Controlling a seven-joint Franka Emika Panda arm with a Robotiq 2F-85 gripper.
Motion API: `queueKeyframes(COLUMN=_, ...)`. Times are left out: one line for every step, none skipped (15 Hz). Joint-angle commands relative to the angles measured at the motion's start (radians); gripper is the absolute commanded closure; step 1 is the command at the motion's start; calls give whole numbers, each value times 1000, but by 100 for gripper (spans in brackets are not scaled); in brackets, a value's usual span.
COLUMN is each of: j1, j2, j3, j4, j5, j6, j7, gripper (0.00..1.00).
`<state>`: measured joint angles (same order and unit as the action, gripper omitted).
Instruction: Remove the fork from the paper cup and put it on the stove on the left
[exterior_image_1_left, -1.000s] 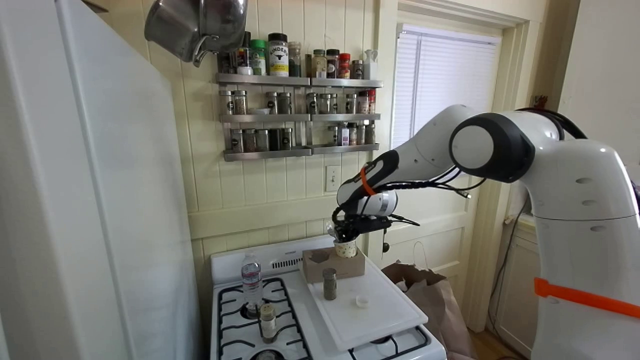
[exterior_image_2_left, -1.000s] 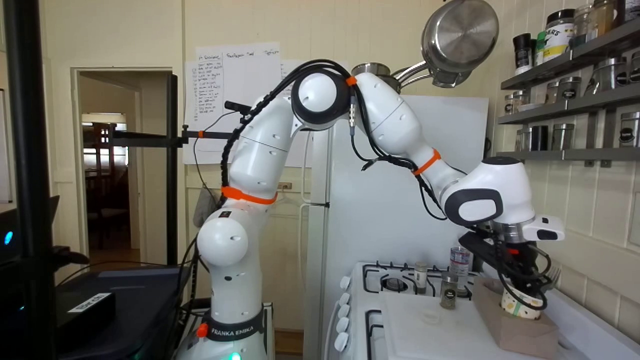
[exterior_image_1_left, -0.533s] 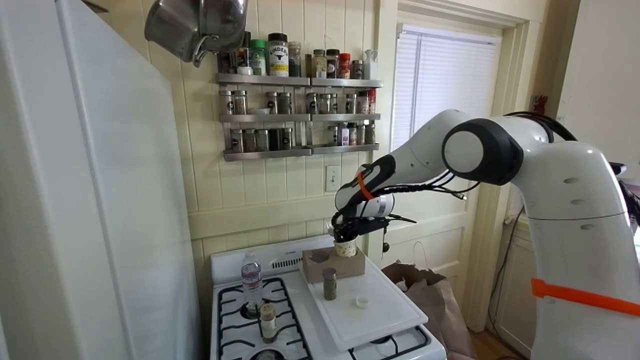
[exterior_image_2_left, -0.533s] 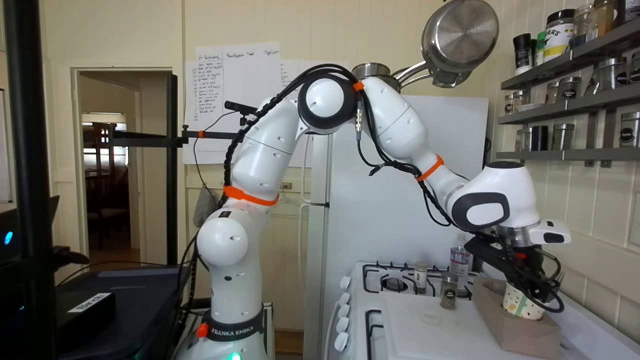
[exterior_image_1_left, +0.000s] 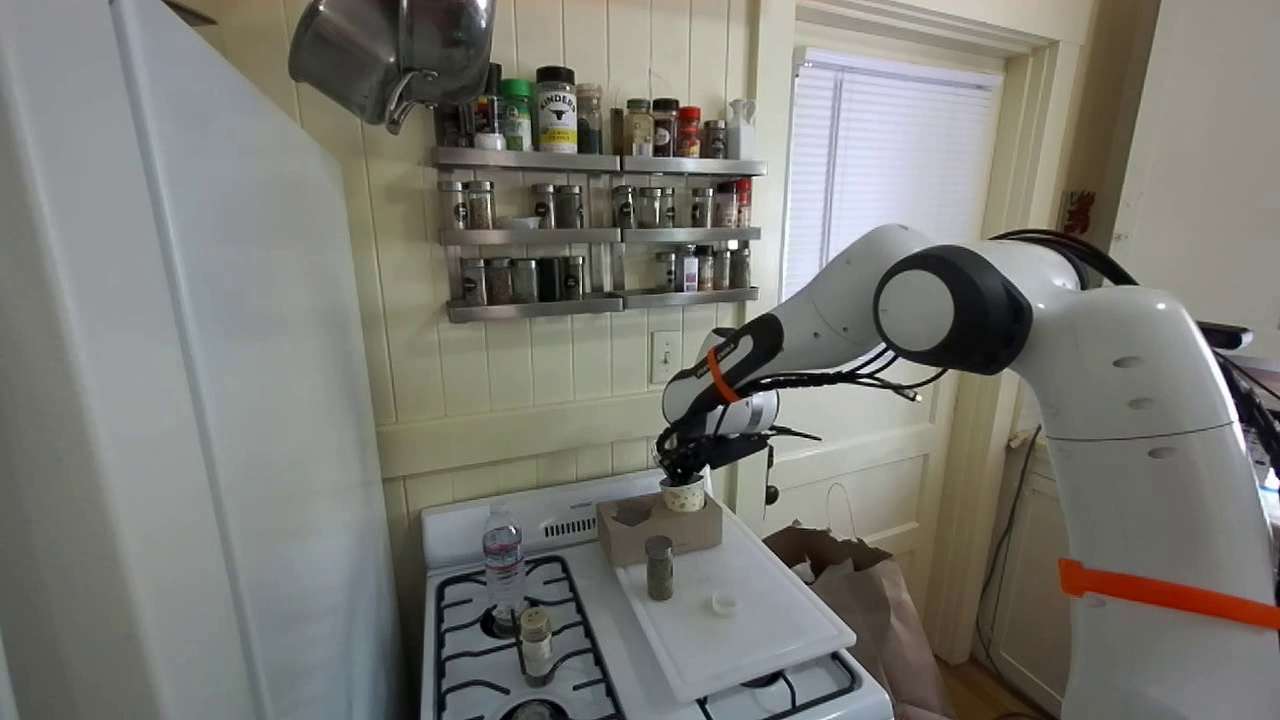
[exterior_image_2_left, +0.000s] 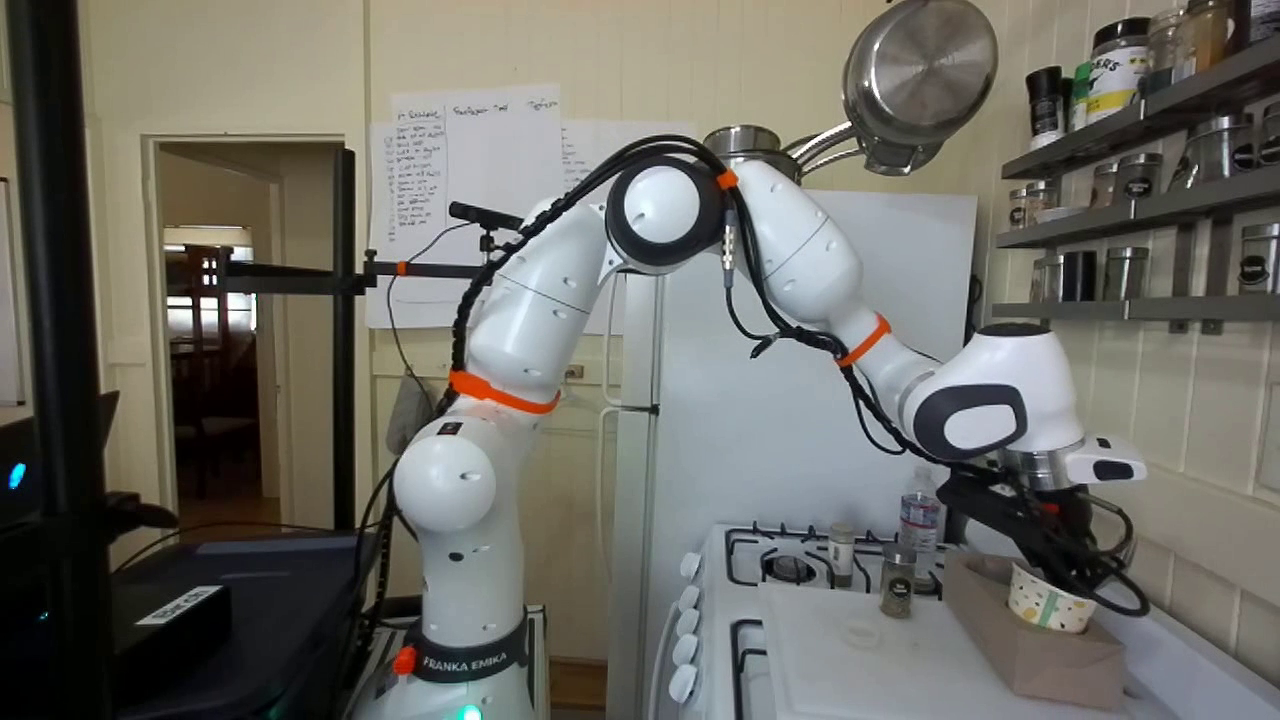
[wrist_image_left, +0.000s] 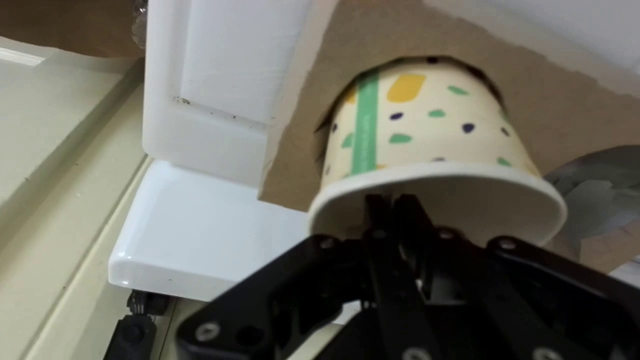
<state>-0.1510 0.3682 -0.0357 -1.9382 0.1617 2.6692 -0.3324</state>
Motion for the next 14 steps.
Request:
queueKeyframes(j1=-18, j2=-96, j3=44, j4=-63, j5=-5, j6=11, j7=-41, gripper=97)
queueKeyframes(j1=-17, j2=-134, j3=53, j4=-89, j5=-6, j6=24, j7=-62, gripper=97)
queueKeyframes(j1=-12, j2=-168, j3=53, j4=-109, j5=-17, j6=34, j7=-77, gripper=97)
queueKeyframes(j1=-10, j2=-205, j3=57, j4=-133, j5=-16, j6=60, j7=-98, gripper=97)
queueKeyframes(j1=-4, j2=-242, j3=57, j4=-157, j5=-20, j6=95, j7=-109, gripper=97)
queueKeyframes(j1=-3, j2=-285, j3=65, j4=-181, j5=-6, j6=126, j7=-139, gripper=97)
queueKeyframes(j1=1, j2=-322, j3=74, j4=-206, j5=11, j6=156, j7=-168, gripper=97)
queueKeyframes(j1=1, j2=-361, j3=91, j4=-229, j5=35, j6=177, j7=-214, gripper=97)
queueKeyframes(j1=4, j2=-388, j3=104, j4=-241, j5=64, j6=189, j7=-255, gripper=97)
queueKeyframes(j1=13, j2=-415, j3=121, j4=-253, j5=100, j6=180, j7=-305, gripper=97)
queueKeyframes(j1=28, j2=-447, j3=141, j4=-259, j5=178, j6=118, j7=-401, gripper=97)
queueKeyframes(j1=47, j2=-478, j3=151, j4=-275, j5=202, j6=61, j7=-419, gripper=97)
queueKeyframes(j1=63, j2=-497, j3=162, j4=-286, j5=228, j6=31, j7=-457, gripper=97)
queueKeyframes(j1=82, j2=-516, j3=173, j4=-297, j5=252, j6=-17, j7=-477, gripper=97)
